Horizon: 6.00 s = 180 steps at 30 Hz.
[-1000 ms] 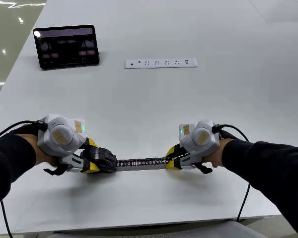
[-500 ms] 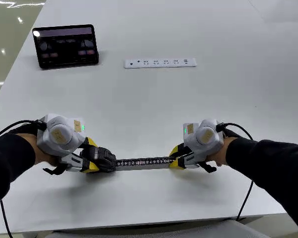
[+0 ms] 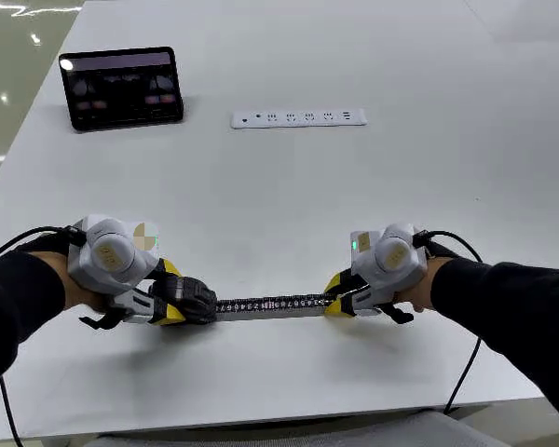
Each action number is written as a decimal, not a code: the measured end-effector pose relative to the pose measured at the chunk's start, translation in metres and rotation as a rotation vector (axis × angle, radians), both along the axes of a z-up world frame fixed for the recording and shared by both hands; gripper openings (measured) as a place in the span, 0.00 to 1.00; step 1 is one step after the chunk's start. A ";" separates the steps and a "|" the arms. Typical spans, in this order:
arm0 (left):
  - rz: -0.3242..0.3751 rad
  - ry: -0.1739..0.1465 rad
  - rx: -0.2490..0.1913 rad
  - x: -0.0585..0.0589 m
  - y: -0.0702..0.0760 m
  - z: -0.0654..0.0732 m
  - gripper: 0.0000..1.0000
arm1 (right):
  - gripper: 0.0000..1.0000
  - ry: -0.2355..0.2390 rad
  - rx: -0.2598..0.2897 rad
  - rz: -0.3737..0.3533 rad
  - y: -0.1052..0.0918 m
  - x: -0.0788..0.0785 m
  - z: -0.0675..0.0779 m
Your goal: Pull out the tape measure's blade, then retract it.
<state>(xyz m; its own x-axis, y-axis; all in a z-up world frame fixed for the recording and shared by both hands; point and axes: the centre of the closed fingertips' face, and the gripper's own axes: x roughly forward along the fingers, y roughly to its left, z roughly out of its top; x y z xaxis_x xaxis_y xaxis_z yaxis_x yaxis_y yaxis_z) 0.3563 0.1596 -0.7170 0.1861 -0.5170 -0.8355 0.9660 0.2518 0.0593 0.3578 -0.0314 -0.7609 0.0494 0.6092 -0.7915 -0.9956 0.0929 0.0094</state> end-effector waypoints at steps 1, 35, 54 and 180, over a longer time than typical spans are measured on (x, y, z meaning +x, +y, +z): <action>0.000 0.000 0.000 0.000 0.000 0.000 0.30 | 0.10 0.001 0.000 -0.002 -0.001 0.000 0.000; 0.001 0.002 -0.001 -0.001 -0.001 0.001 0.30 | 0.10 0.004 -0.016 -0.035 -0.030 0.001 0.001; 0.003 0.003 -0.002 0.000 -0.001 0.001 0.30 | 0.10 0.002 -0.031 -0.043 -0.045 0.002 0.001; 0.823 -0.200 -0.437 -0.046 0.120 0.054 1.00 | 1.00 -0.176 0.200 -0.756 -0.190 -0.072 0.082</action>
